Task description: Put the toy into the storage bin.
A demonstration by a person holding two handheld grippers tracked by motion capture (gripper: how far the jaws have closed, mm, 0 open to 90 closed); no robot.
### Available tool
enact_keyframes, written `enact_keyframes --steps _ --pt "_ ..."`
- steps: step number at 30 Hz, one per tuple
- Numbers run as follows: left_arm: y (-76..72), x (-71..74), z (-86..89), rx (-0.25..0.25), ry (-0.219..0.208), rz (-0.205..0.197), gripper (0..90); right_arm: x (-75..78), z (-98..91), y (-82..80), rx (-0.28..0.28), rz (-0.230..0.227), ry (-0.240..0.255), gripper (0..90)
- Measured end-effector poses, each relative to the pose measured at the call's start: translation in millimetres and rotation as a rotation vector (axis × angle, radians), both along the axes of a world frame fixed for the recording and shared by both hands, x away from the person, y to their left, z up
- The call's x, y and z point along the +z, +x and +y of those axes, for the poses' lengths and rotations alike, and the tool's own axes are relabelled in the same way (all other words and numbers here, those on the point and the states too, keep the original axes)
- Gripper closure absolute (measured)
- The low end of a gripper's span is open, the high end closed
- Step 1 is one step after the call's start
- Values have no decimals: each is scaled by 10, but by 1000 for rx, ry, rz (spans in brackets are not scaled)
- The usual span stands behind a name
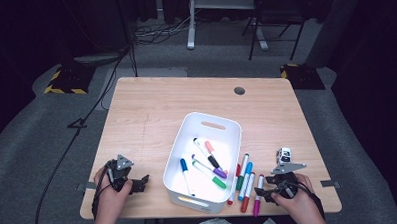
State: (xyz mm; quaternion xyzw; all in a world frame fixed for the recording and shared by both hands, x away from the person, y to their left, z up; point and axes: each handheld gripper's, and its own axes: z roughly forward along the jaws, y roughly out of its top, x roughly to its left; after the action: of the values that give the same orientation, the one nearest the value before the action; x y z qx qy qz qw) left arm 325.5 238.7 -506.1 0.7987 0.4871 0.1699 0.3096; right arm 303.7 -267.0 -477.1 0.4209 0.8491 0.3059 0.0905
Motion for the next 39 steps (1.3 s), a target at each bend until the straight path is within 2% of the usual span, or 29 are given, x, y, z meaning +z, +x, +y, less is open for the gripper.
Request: enact_keyframes --steps 2,4,8,11,15,22,29,33,39 --pt "0 0 0 0 1 -1 1 -35 -10 20 -15 12 0 370" --pt "0 1 1 0 2 -1 1 -47 -41 23 -35 0 -11 414" --pt "0 0 0 0 1 0 1 -26 -133 21 -49 -26 -77 635" --pt "0 0 0 0 0 -1 1 -21 -213 43 -73 -28 -88 759" --pt "0 0 0 0 0 -1 1 -22 -271 68 -88 -37 -92 764" --pt "0 0 0 -1 -1 1 1 6 -279 76 -60 -31 -82 765" --pt "0 0 0 0 -1 1 1 159 -270 103 -34 -45 -64 766" --pt "-1 0 -1 1 2 1 1 260 -236 117 -7 -48 -38 766" --pt "0 1 1 0 2 -1 1 438 -138 131 43 -76 -32 765"
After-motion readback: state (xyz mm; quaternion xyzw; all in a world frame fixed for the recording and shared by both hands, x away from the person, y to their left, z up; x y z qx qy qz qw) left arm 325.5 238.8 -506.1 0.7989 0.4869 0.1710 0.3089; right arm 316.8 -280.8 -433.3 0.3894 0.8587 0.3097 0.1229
